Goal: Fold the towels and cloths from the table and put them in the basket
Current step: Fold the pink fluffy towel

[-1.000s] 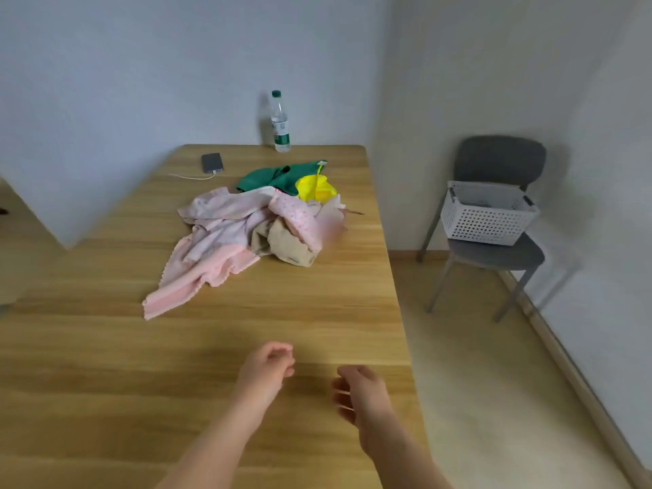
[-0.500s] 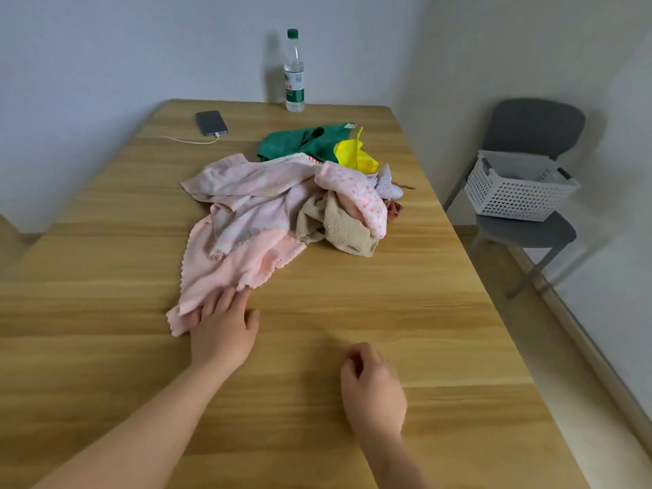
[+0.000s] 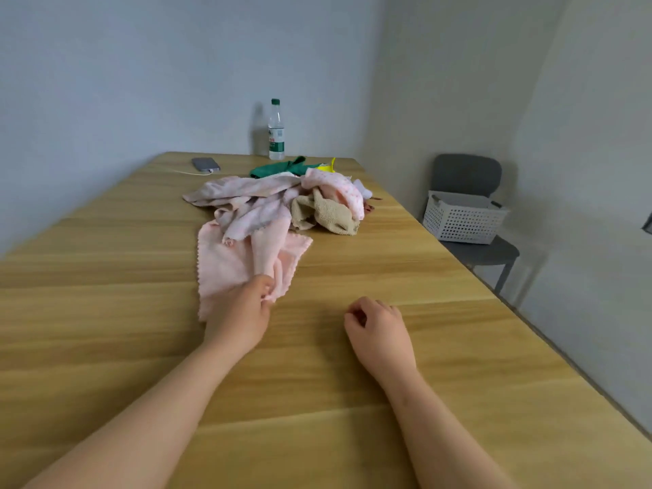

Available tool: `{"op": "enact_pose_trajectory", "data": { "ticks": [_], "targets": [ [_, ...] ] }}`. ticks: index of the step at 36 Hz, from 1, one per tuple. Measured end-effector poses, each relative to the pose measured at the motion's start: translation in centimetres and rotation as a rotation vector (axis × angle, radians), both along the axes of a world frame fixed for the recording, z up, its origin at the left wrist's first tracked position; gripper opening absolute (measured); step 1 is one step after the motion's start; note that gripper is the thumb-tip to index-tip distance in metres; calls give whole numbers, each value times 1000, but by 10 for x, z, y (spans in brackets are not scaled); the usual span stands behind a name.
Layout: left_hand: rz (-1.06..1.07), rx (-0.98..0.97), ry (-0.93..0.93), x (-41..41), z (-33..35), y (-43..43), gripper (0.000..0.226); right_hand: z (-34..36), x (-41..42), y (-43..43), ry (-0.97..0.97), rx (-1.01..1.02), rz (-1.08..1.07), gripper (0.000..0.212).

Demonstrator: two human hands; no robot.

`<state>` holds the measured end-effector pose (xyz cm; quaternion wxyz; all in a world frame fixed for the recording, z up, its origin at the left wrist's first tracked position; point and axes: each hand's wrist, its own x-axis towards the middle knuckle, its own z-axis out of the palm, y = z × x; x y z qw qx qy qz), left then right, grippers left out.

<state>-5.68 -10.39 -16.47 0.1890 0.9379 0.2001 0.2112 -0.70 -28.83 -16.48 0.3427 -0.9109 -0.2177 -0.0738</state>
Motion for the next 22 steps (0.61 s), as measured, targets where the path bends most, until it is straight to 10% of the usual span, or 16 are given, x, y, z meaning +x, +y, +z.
{"op": "enact_pose_trajectory", "data": {
  "ticks": [22],
  "targets": [
    [-266,81,27,-100,9,-53,40,8,-105,-35,-8,-258,-73,24]
  ]
}}
